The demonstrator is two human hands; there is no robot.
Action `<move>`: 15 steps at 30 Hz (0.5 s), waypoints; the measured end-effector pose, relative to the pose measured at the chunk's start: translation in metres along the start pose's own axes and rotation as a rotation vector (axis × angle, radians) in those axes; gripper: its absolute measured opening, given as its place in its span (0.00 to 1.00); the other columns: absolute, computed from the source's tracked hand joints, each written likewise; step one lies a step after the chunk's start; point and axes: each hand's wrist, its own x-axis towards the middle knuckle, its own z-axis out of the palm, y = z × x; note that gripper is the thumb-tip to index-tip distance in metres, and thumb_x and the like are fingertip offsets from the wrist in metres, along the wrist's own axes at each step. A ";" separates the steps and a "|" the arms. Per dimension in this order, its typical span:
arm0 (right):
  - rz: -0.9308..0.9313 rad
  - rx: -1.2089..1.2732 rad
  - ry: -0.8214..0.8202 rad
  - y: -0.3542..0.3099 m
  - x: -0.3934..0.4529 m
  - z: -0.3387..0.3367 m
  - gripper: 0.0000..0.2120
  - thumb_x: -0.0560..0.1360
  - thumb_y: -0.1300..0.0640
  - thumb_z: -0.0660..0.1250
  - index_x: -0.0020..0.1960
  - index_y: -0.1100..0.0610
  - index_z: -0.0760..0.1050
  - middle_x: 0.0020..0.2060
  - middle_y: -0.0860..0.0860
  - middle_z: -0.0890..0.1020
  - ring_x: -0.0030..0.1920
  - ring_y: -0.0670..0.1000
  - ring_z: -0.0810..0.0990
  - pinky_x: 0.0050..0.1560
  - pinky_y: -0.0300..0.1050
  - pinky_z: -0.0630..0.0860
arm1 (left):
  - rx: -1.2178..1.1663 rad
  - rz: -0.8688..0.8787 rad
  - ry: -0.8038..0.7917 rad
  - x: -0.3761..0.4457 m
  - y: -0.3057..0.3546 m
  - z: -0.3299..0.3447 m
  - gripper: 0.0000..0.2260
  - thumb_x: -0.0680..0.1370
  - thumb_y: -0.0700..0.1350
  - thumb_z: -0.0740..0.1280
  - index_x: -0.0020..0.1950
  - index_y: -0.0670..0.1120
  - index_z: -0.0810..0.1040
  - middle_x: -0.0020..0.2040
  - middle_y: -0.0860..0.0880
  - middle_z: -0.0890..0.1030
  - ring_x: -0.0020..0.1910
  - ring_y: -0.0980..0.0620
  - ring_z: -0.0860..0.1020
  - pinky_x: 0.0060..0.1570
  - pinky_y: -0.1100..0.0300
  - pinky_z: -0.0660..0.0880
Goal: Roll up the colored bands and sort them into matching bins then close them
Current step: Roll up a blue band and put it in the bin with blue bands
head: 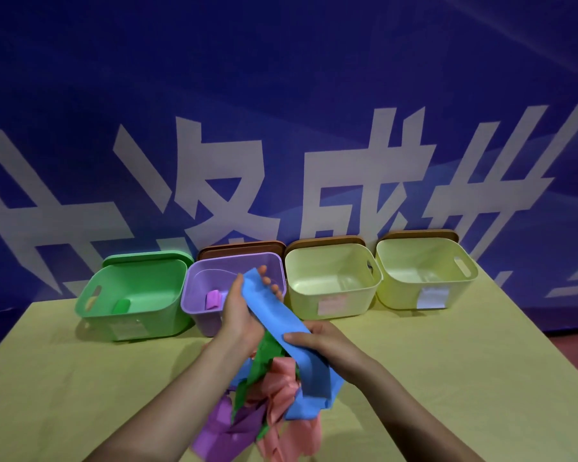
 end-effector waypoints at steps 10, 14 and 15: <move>0.098 -0.087 0.002 0.020 0.006 0.005 0.28 0.65 0.31 0.69 0.56 0.50 0.77 0.51 0.45 0.83 0.53 0.46 0.81 0.57 0.46 0.75 | 0.045 -0.117 -0.198 -0.012 -0.011 -0.004 0.10 0.74 0.49 0.64 0.36 0.44 0.75 0.34 0.47 0.74 0.35 0.49 0.73 0.42 0.56 0.69; 0.077 0.012 -0.046 0.020 0.000 0.004 0.13 0.72 0.39 0.69 0.43 0.50 0.78 0.41 0.46 0.80 0.45 0.47 0.78 0.49 0.43 0.69 | 0.098 -0.172 -0.294 -0.017 -0.018 0.004 0.11 0.76 0.49 0.61 0.43 0.41 0.76 0.36 0.45 0.76 0.35 0.48 0.74 0.43 0.56 0.70; 0.056 0.040 -0.053 0.021 -0.002 0.003 0.14 0.72 0.41 0.69 0.44 0.52 0.79 0.41 0.49 0.81 0.45 0.49 0.79 0.50 0.44 0.70 | 0.100 -0.176 -0.303 -0.017 -0.017 0.005 0.13 0.77 0.49 0.60 0.46 0.41 0.77 0.37 0.45 0.76 0.35 0.48 0.75 0.43 0.56 0.70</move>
